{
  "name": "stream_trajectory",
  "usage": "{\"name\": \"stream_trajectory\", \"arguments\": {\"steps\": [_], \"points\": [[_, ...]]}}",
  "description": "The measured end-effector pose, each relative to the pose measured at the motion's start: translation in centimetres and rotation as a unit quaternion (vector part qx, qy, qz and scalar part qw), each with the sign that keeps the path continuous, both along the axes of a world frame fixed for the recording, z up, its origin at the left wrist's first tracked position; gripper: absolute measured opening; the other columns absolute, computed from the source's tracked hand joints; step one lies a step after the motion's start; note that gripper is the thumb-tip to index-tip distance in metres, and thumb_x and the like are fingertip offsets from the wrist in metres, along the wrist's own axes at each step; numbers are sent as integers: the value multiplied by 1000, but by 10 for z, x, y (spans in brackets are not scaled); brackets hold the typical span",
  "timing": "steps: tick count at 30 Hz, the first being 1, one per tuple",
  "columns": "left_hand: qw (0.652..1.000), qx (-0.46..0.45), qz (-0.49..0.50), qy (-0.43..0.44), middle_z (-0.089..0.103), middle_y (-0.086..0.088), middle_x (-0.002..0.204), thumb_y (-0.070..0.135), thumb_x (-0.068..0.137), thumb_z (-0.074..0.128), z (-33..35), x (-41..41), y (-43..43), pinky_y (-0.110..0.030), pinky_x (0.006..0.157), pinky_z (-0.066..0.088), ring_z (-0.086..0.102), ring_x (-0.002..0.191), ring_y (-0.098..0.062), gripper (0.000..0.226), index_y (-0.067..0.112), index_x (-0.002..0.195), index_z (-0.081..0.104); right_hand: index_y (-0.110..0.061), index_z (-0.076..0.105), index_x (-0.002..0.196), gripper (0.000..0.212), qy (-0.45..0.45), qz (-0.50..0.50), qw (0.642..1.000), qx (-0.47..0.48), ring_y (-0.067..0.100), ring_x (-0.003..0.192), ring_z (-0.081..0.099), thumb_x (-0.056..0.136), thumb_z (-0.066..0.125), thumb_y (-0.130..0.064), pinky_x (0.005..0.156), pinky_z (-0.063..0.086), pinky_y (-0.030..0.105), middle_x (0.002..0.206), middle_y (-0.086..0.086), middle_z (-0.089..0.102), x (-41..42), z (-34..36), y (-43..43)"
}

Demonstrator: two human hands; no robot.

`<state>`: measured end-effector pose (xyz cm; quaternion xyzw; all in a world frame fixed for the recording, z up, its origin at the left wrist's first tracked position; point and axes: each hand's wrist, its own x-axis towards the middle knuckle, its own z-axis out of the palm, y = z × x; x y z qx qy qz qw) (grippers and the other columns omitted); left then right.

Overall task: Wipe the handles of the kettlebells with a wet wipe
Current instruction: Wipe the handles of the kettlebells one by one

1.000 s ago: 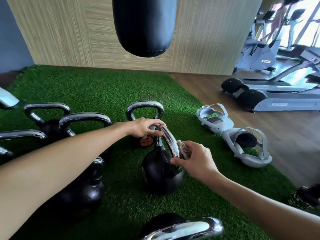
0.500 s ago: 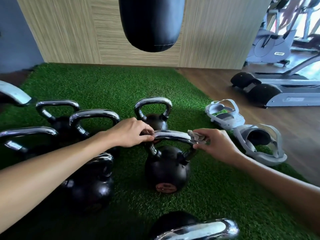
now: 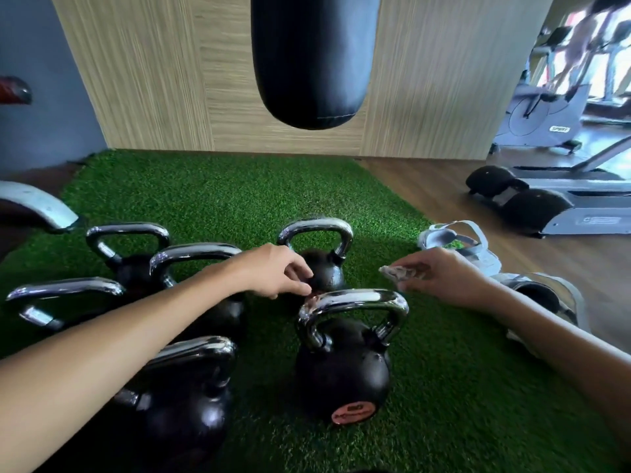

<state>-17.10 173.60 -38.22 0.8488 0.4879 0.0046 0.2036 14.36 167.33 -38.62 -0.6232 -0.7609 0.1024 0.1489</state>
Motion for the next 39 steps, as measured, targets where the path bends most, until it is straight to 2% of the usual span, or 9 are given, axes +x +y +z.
{"name": "stream_trajectory", "arguments": {"steps": [3, 8, 13, 20, 24, 31, 35, 37, 39], "points": [[993, 97, 68, -11, 74, 15, 104, 41, 83, 81, 10, 1, 57, -28, 82, 56, 70, 93, -7, 31, 36, 112, 73, -35, 74, 99, 10, 11, -24, 998, 48, 9, 57, 64, 89, 74, -35, 45, 41, 12, 66, -14, 66, -23, 11, 25], [986, 110, 126, 11, 73, 9, 117, 43, 73, 89, 3, 11, 142, -34, 90, 56, 68, 101, -15, 52, 34, 121, 71, -33, 77, 92, 6, 89, -62, 992, 64, 1, 49, 49, 91, 72, -36, 42, 33, 11, 56, -17, 59, -65, 0, 98], [988, 81, 132, -23, 72, 12, 89, 44, 75, 86, -18, 13, 180, -22, 54, 41, 57, 65, -3, 33, 29, 103, 76, -29, 66, 107, 23, 153, -67, 986, 24, 8, 57, 64, 87, 76, -35, 44, 41, 13, 76, -9, 73, -93, -11, 160], [987, 46, 103, -115, 73, 7, 96, 33, 73, 89, -38, -7, 199, -24, 69, 53, 68, 82, -9, 37, 21, 104, 72, -30, 64, 98, 13, 115, -66, 991, -16, 17, 66, 73, 90, 74, -28, 55, 57, 31, 76, -12, 74, -111, 2, 204], [987, 18, 81, -136, 75, 9, 90, 33, 76, 86, -41, -11, 206, -19, 64, 55, 67, 63, -2, 35, 18, 105, 74, -31, 62, 94, 10, 48, -60, 997, -10, 5, 59, 63, 91, 71, -29, 48, 46, 17, 75, -13, 69, -117, 7, 218], [995, 38, 62, -71, 75, 6, 102, 36, 82, 82, -36, -4, 208, -19, 61, 51, 62, 63, -1, 31, 20, 108, 75, -21, 74, 90, 24, -11, 24, 998, 57, 9, 90, 58, 92, 67, -44, 84, 50, 32, 96, -8, 65, -121, -16, 244], [996, 70, 51, -30, 75, 3, 105, 36, 88, 77, -36, 1, 203, -23, 71, 55, 69, 81, -9, 31, 17, 112, 74, -28, 75, 107, 23, -90, 83, 991, 53, 14, 103, 52, 96, 62, -42, 97, 48, 43, 101, -10, 58, -113, -20, 255], [996, 70, 43, -44, 74, 3, 102, 34, 91, 74, -37, 0, 201, -14, 59, 45, 60, 66, 2, 27, 16, 111, 73, -29, 73, 116, 28, -124, 155, 980, 19, 9, 95, 53, 99, 57, -43, 97, 47, 37, 92, -15, 53, -107, -9, 259], [996, 65, 29, -53, 74, 5, 101, 32, 93, 72, -36, -2, 197, -9, 51, 39, 55, 52, 7, 26, 16, 113, 74, -25, 73, 119, 34, -134, 211, 968, -17, 2, 79, 55, 100, 54, -46, 81, 41, 12, 82, -22, 49, -100, 10, 257]]}}
